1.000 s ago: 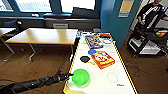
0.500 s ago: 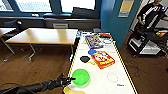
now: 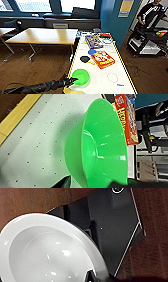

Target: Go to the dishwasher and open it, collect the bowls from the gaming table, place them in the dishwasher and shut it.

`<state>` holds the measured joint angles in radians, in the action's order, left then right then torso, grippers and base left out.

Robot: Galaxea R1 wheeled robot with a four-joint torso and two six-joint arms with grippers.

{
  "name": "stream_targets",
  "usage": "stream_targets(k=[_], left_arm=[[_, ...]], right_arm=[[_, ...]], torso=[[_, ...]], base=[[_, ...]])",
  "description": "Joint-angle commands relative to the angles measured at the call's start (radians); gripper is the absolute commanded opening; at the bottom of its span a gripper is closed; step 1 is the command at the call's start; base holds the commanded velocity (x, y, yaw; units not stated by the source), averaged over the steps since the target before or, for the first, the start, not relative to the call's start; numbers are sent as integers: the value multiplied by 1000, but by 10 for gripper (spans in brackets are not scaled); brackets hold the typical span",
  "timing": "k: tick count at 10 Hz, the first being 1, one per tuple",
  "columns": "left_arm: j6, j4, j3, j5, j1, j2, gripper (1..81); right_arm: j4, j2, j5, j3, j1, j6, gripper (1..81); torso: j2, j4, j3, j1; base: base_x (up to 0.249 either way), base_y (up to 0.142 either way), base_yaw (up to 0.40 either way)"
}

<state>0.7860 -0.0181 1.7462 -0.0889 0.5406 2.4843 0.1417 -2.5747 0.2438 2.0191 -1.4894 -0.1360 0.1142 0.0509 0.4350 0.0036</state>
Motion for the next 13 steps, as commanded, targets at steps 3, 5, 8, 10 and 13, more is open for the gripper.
stream_targets(k=[3, 5, 8, 10, 13], left_arm=[[7, -5, 22, -15, -61, 29, 811], [3, -6, 50, -17, -26, 52, 811], [-4, -69, 75, -17, 32, 88, 10], [-2, -157, 35, -15, 48, 70, 10], [-4, -187, -175, -17, -32, -65, 10]], right_arm=[[-25, 28, -64, -48, 28, -5, 10], [-25, 26, -66, -48, 30, -5, 10], [-24, 23, -66, -44, 31, -5, 10], [-24, 20, -69, -42, 34, -4, 10], [-27, 17, -77, -48, 34, -5, 10]], torso=[[0, 0, 0, 0], [0, 0, 0, 0], [0, 0, 0, 0], [0, 0, 0, 0], [0, 0, 0, 0]], base=[[0, 0, 0], [0, 0, 0], [0, 0, 0], [0, 0, 0], [0, 0, 0]])
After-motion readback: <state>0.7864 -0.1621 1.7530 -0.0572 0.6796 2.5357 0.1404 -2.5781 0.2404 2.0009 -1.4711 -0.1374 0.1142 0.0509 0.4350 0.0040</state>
